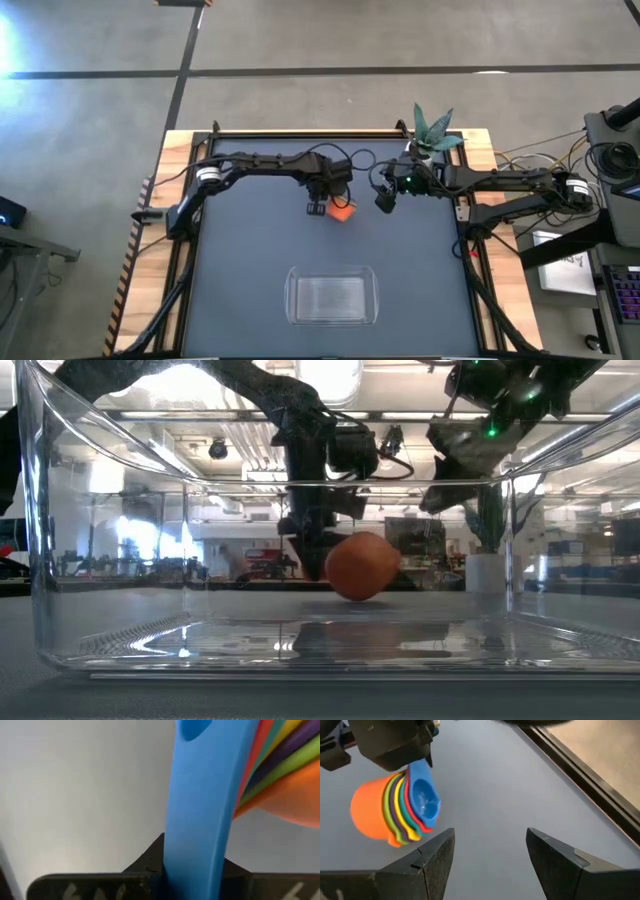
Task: Nest measuring cups in basket
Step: Put the stacked measuring cups into the transparent bin
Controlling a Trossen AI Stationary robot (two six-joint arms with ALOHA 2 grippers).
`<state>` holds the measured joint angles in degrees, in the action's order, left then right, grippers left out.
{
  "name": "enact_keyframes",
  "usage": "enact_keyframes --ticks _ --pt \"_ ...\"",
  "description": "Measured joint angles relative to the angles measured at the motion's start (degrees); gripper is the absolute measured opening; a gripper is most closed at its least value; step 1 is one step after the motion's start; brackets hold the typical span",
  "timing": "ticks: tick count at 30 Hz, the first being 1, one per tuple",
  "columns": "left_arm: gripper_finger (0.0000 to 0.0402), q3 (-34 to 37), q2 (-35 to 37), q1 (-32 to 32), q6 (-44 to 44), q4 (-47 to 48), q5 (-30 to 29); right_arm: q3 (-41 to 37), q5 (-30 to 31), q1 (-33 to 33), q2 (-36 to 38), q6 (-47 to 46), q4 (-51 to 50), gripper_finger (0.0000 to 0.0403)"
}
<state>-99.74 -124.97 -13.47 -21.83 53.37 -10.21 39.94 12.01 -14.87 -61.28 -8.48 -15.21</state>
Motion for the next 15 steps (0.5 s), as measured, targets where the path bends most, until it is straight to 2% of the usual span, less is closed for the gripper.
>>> enact_keyframes --ticks 4,8,15 --pt "0.0025 0.0 0.0 -0.1 -0.1 -2.1 -0.7 0.0 -0.4 0.0 0.0 -0.9 -2.8 0.0237" --pt "0.0025 0.6 0.0 0.3 -0.5 -5.0 -4.6 0.0 -0.3 0.0 0.0 -1.1 -5.3 0.0237" --pt "0.0024 2.2 0.1 0.4 -0.4 -7.9 -7.4 0.0 -0.4 0.0 0.0 -2.0 -5.7 0.0237"
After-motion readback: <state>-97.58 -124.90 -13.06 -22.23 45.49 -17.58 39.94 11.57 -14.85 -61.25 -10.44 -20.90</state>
